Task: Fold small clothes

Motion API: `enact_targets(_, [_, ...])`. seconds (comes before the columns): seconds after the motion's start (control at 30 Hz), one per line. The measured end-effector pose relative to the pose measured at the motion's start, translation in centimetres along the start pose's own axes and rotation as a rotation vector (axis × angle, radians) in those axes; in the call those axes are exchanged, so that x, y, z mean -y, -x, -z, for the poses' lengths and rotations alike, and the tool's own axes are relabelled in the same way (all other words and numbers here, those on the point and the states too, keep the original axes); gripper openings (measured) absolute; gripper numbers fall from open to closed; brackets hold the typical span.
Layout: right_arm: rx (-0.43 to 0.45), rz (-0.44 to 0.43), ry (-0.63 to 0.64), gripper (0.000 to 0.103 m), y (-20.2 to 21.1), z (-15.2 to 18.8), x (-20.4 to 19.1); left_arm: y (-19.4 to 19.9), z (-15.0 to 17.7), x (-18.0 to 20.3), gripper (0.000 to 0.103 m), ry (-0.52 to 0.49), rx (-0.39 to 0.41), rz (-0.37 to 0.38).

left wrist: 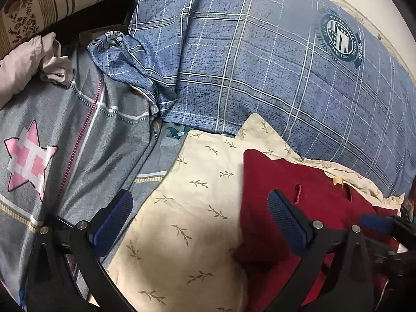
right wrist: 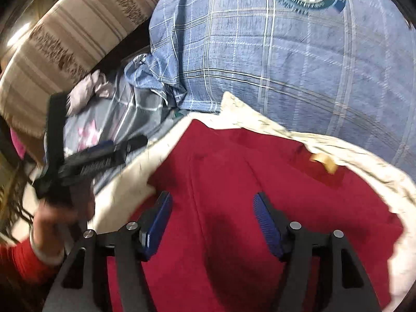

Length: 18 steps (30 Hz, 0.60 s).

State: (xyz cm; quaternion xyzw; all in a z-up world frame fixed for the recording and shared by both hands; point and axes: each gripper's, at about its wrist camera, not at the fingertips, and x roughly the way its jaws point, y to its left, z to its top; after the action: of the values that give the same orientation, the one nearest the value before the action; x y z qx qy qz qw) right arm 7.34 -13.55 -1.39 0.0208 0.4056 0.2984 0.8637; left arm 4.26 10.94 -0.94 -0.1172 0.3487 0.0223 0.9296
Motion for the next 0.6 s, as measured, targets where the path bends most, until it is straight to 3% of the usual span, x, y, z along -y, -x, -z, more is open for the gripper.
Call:
enact_targets(0.07, [-0.023,0.016,0.025,0.065,-3.4,-0.8,-1.2,-0.3,-0.1,-0.5,0.103,0.023,-0.004,-0.001])
enact_targets(0.1, [-0.029,0.039,0.045,0.059,-4.1,-0.6,-1.6,-0.4,-0.2,-0.8,0.103,0.035,-0.005,-0.005])
enact_targets(0.13, [-0.069,0.100,0.054,0.047,-6.0,-0.8,-1.7,-0.5,-0.2,-1.0,0.103,0.046,-0.007,-0.009])
enact_targets(0.17, [-0.109,0.112,0.028,0.011,-6.9,-0.8,-1.3,-0.5,-0.3,-1.3,0.103,0.055,-0.011,-0.010])
enact_targets(0.2, [-0.107,0.099,-0.002,0.009,-6.6,-0.7,-0.9,-0.4,-0.3,-1.6,0.103,0.066,-0.012,-0.006])
enact_targets(0.37, [0.061,-0.048,-0.076,0.009,-3.4,-2.3,-1.5,0.2,-0.7,-2.1,0.103,0.099,0.021,0.000])
enact_targets(0.43, [0.061,-0.055,-0.076,0.016,-4.5,-2.4,-2.3,0.0,-0.7,-2.0,0.103,0.096,0.013,-0.007])
enact_targets(0.47, [0.021,-0.055,-0.069,0.021,-5.3,-2.2,-2.6,-0.2,-0.6,-2.0,0.103,0.093,0.004,-0.012])
enact_targets(0.5, [-0.025,-0.065,-0.070,0.034,-5.7,-2.0,-2.6,-0.3,-0.6,-2.0,0.103,0.092,-0.001,-0.013])
enact_targets(0.53, [-0.060,-0.071,-0.081,0.039,-5.2,-1.5,-2.4,-0.3,-0.5,-2.0,0.103,0.096,-0.001,-0.012])
enact_targets(0.6, [-0.015,-0.040,-0.083,0.043,-1.7,-0.6,-1.4,0.0,-0.5,-2.0,0.103,0.101,0.005,0.002])
